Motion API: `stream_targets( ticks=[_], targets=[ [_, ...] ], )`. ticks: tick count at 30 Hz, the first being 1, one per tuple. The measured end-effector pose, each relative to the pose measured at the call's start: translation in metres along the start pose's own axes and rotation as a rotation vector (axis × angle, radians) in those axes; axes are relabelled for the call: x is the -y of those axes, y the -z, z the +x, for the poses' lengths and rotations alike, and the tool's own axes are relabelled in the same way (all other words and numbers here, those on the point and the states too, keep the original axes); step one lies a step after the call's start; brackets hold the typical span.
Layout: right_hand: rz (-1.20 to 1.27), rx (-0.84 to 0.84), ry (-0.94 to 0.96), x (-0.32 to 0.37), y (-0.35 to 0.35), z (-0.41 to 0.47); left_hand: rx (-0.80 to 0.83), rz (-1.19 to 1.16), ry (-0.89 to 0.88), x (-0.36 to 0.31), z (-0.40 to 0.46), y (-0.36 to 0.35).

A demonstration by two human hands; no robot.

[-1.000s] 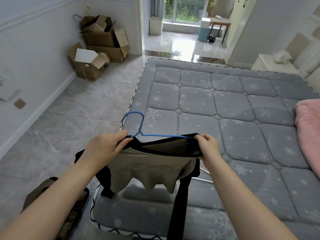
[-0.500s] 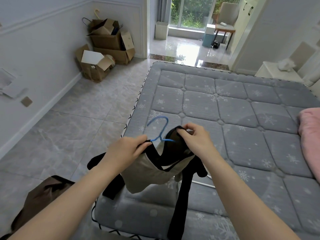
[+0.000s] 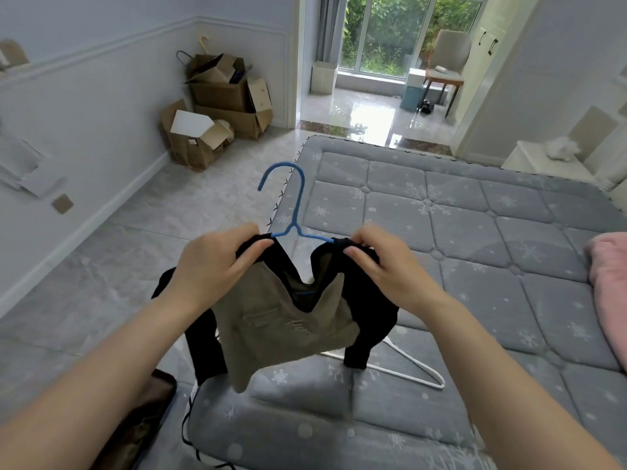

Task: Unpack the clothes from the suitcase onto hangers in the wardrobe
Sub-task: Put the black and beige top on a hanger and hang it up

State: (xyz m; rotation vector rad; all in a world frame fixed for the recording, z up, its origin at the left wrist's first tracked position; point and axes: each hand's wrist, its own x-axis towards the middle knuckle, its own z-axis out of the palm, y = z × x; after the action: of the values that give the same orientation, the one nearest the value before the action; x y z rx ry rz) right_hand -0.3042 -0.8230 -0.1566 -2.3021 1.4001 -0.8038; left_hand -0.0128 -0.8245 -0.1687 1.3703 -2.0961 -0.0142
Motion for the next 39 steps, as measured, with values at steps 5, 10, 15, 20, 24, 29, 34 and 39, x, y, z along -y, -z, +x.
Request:
stream_targets(
  ticks=[5, 10, 15, 20, 24, 29, 34, 39],
  targets=[
    [0.039, -0.188, -0.017, 0.011, 0.006, 0.008, -0.036, 0.128, 0.022, 0.037, 0.000, 0.031],
    [0.132, -0.230, 0.002, 0.015, 0.011, 0.017, -0.063, 0.157, 0.044, 0.055, -0.007, 0.057],
    [0.118, -0.192, 0.083, 0.007, 0.034, 0.025, -0.142, 0.289, 0.064, 0.042, -0.009, 0.087],
    [0.159, -0.125, 0.137, 0.003, 0.036, 0.039, -0.191, 0.348, 0.138, 0.017, -0.022, 0.104],
    [0.276, -0.163, 0.158, -0.012, 0.045, 0.043, -0.202, 0.402, 0.219, -0.007, -0.035, 0.115],
    [0.305, -0.216, 0.145, -0.027, 0.041, 0.050, -0.184, 0.346, 0.244, -0.050, -0.061, 0.121],
    [0.396, -0.100, 0.128, -0.016, 0.012, 0.055, -0.182, 0.423, 0.368, -0.096, -0.108, 0.129],
    [0.521, 0.254, 0.305, 0.030, -0.016, 0.045, -0.227, 0.539, 0.539, -0.132, -0.158, 0.147]
  ],
)
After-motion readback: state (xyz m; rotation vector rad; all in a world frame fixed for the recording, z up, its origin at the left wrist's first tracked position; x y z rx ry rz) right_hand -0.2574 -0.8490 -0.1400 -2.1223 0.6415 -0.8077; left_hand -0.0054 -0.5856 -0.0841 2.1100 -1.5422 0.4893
